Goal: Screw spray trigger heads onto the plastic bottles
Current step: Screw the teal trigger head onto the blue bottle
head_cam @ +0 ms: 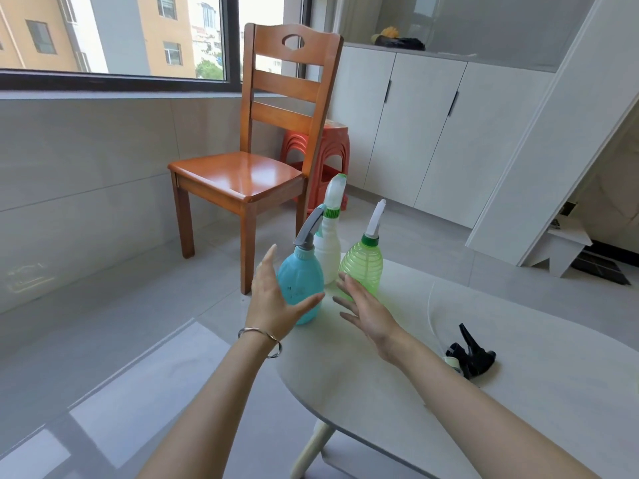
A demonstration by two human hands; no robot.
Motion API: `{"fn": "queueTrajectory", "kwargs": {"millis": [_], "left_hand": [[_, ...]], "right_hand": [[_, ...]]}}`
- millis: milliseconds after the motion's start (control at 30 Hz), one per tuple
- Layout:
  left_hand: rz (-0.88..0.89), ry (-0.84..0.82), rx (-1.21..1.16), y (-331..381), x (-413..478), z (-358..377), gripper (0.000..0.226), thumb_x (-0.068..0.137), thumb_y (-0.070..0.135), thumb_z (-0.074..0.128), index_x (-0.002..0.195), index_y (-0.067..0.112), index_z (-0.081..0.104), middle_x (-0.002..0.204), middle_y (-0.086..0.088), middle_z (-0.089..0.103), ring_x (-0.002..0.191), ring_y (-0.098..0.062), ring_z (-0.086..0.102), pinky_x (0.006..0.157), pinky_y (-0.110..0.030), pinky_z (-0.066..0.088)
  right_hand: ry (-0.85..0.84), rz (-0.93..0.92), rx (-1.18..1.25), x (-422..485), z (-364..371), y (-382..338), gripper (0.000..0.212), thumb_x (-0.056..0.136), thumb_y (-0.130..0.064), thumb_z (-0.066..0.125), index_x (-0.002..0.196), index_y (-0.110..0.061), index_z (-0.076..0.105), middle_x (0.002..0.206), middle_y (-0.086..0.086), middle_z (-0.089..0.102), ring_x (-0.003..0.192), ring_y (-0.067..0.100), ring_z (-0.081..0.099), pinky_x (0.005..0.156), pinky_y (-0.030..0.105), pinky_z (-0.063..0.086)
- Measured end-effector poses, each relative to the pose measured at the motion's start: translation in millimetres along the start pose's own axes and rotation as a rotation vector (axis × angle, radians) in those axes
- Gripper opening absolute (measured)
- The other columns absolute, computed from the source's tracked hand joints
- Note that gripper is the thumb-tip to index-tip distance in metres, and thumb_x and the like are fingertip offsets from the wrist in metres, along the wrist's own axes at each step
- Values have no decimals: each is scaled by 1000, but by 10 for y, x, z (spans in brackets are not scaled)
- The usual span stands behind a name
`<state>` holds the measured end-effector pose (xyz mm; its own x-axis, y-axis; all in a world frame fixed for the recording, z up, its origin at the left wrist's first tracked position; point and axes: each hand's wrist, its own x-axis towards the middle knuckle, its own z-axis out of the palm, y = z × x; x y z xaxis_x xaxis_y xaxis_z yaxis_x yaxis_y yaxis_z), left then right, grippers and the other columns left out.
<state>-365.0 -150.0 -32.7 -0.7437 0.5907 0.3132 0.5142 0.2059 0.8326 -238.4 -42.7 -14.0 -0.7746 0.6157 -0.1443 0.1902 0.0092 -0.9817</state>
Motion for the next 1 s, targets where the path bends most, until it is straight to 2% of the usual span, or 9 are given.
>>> {"fn": "queueTrajectory", "kwargs": {"millis": [100, 233, 300, 500, 600, 633, 733, 900, 1000], "left_hand": [[99, 138, 28, 262, -57, -95, 105, 64, 48, 79, 146, 15, 21, 149, -6, 33, 135, -20, 33, 108, -30, 28], [270, 245, 51, 612, -208, -141, 95, 67, 47, 76, 143, 13, 29, 143, -8, 40, 131, -23, 37, 111, -43, 35], [342, 242, 43, 750, -296, -85, 90, 69, 47, 75, 141, 13, 33, 142, -6, 42, 129, -19, 38, 110, -37, 34], [443, 22, 80, 1041, -545, 375, 80, 75, 56, 61, 141, 20, 33, 144, 1, 40, 132, -13, 36, 109, -23, 26], [441, -166, 154, 1145, -640, 720, 84, 78, 61, 56, 146, 22, 24, 153, 2, 29, 141, -16, 25, 117, -31, 22], [437, -223, 186, 1179, -672, 843, 87, 78, 62, 54, 147, 23, 20, 156, 3, 24, 144, -16, 18, 119, -34, 18], [439, -341, 236, 1314, -796, 1200, 87, 80, 64, 50, 149, 26, 13, 159, 6, 13, 147, -16, 3, 119, -31, 6], [473, -446, 254, 1565, -1005, 1695, 84, 82, 64, 48, 149, 30, 13, 159, 10, 12, 147, -15, 2, 118, -31, 5], [484, -500, 280, 1670, -1128, 1925, 84, 81, 68, 43, 149, 31, 11, 159, 9, 11, 147, -15, 0, 120, -35, 4]], "right_hand": [[19, -13, 2, -126, -168, -29, 51, 98, -42, 33, 146, -23, 30, 149, -5, 38, 123, 14, 50, 101, 29, 40], [44, -32, 11, -342, -438, -44, 48, 98, -40, 34, 143, -21, 36, 145, -5, 43, 124, 16, 50, 105, 34, 40], [62, -50, -2, -466, -585, -59, 47, 98, -39, 35, 141, -20, 39, 143, -6, 45, 124, 16, 51, 105, 35, 39], [206, -108, -108, -872, -1157, 25, 40, 97, -35, 42, 134, -23, 48, 137, -7, 49, 124, 10, 49, 104, 28, 39], [246, -105, -178, -1120, -1523, 159, 38, 93, -36, 51, 131, -30, 49, 130, -12, 51, 119, -4, 47, 92, 10, 39], [263, -92, -198, -1204, -1647, 212, 39, 92, -36, 54, 130, -33, 49, 128, -10, 53, 119, -3, 48, 88, 10, 38], [358, -65, -226, -1452, -2014, 354, 39, 88, -33, 62, 125, -36, 50, 129, -7, 54, 124, 6, 47, 92, 20, 34], [476, -115, -378, -1869, -2485, 473, 44, 84, -29, 68, 125, -32, 52, 134, -9, 51, 127, 6, 44, 105, 24, 33], [510, -158, -517, -2054, -2703, 446, 48, 82, -28, 69, 127, -29, 51, 134, -13, 47, 124, -2, 40, 98, 6, 25]]}}
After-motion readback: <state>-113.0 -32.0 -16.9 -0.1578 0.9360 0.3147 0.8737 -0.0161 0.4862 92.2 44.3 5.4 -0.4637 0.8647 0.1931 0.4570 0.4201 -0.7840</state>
